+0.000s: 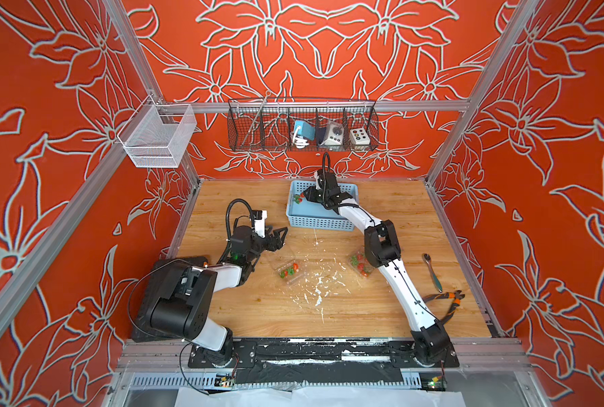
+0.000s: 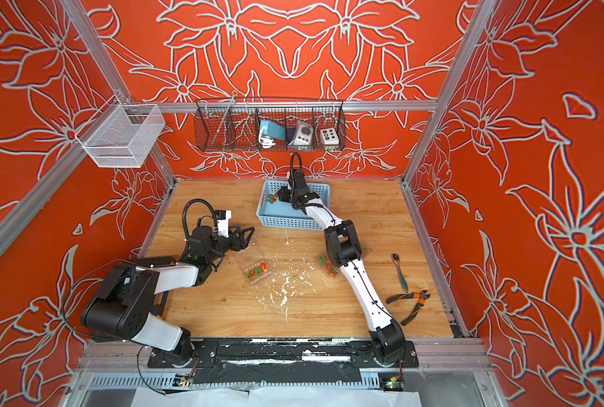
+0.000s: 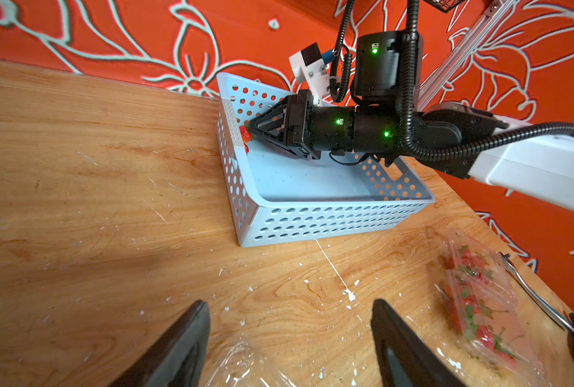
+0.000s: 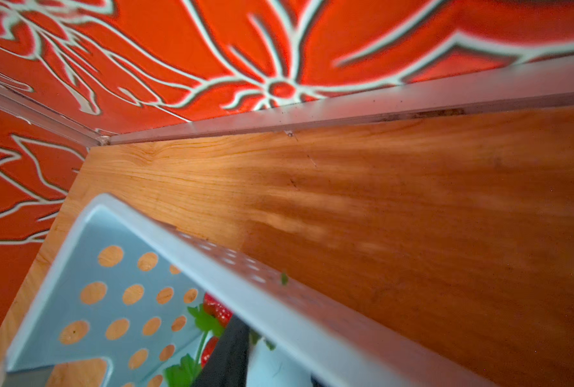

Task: Pack strawberries into containers
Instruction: Pick up the strawberry from the basket.

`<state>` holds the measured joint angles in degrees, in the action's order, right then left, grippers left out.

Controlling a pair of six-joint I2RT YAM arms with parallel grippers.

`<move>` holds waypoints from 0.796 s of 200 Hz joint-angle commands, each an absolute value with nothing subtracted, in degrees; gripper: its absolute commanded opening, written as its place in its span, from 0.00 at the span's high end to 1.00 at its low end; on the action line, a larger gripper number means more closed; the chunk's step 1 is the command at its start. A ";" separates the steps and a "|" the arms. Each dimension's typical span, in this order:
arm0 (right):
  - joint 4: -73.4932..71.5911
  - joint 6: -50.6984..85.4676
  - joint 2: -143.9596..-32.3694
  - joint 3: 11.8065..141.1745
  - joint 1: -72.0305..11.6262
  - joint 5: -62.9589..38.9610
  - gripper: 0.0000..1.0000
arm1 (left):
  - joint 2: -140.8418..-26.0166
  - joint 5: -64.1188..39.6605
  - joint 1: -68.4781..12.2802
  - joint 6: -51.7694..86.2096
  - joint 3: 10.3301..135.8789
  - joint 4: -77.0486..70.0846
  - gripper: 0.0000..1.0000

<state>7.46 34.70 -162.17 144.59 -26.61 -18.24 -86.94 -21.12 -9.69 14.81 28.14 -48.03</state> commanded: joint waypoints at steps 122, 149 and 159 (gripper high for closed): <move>1.05 40.66 -169.03 153.19 -26.63 -15.20 0.86 | -87.62 -22.26 -9.48 13.86 29.25 -47.96 0.25; -0.55 40.52 -167.32 150.13 -26.34 -16.37 0.95 | -87.63 -22.27 -9.42 13.89 29.24 -48.02 0.25; -2.14 40.39 -165.85 147.48 -26.23 -16.97 0.98 | -87.55 -22.31 -9.49 13.79 29.22 -47.94 0.25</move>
<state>1.78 40.05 -167.74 150.95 -26.59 -16.69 -87.20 -21.74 -9.69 14.79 28.14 -48.03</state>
